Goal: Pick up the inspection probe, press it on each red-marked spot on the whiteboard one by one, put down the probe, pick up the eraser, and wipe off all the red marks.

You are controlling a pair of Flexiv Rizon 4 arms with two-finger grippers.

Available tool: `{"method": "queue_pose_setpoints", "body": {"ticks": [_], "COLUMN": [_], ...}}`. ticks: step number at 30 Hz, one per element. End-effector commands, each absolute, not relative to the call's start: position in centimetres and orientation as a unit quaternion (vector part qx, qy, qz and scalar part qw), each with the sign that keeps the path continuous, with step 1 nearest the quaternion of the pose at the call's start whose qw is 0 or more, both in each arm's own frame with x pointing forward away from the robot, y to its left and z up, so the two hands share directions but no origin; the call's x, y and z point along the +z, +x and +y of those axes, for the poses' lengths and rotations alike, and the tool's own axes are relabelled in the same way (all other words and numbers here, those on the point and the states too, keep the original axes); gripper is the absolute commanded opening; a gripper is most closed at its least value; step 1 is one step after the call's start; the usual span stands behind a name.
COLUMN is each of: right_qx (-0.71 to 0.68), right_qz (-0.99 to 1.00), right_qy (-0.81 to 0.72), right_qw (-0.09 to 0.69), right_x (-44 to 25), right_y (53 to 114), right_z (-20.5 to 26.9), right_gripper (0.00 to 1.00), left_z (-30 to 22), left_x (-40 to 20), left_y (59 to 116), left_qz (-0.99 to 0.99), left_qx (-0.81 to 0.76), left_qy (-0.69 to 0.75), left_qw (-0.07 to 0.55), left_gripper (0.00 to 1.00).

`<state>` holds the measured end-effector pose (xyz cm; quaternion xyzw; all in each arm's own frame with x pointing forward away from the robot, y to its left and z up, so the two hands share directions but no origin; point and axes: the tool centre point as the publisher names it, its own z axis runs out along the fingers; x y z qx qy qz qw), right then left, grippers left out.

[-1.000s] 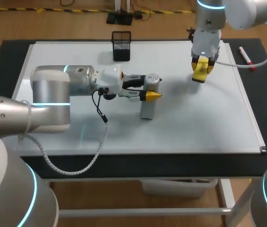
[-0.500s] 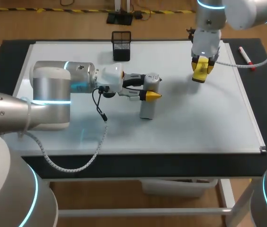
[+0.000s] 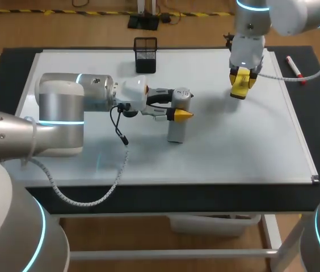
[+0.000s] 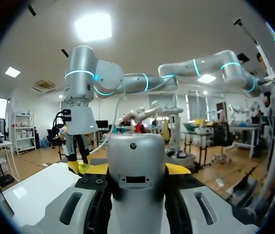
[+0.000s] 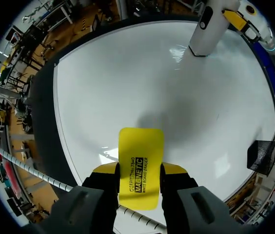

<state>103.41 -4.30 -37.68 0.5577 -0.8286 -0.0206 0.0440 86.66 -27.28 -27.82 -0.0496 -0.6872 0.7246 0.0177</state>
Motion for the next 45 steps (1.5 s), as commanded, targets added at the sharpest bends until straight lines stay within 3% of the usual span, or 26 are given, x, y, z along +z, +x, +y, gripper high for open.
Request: {"method": "queue_pose_setpoints", "body": {"ticks": [1, 9, 18, 34, 45], "right_qx": [-0.019, -0.019, -0.019, -0.019, -0.019], "right_qz": [-0.828, -0.828, -0.828, -0.828, -0.828], "right_qy": [0.558, 0.558, 0.558, 0.558, 0.558], "right_qw": [0.046, 0.046, 0.046, 0.046, 0.046], "right_x": [-37.6, -37.6, -37.6, -37.6, -37.6], "right_y": [103.5, 103.5, 103.5, 103.5, 103.5], "right_z": [-4.3, -4.3, -4.3, -4.3, -4.3], "right_gripper": [0.0, 0.0, 0.0, 0.0, 0.0], "left_z": [-27.3, -25.5, -19.6, -7.0, -2.1], "left_x": [-27.3, -24.2, -22.2, -21.7, -22.6], "left_y": [86.6, 86.9, 89.0, 93.6, 95.6], "left_qz": [-0.684, -0.673, -0.668, -0.656, -0.651], "left_qx": [0.727, 0.737, 0.743, 0.75, 0.752], "left_qy": [-0.053, -0.057, -0.037, 0.032, 0.061], "left_qw": [0.017, 0.01, -0.024, -0.077, -0.084], "left_gripper": [0.0, 0.0, 0.0, 0.0, 0.0]}}
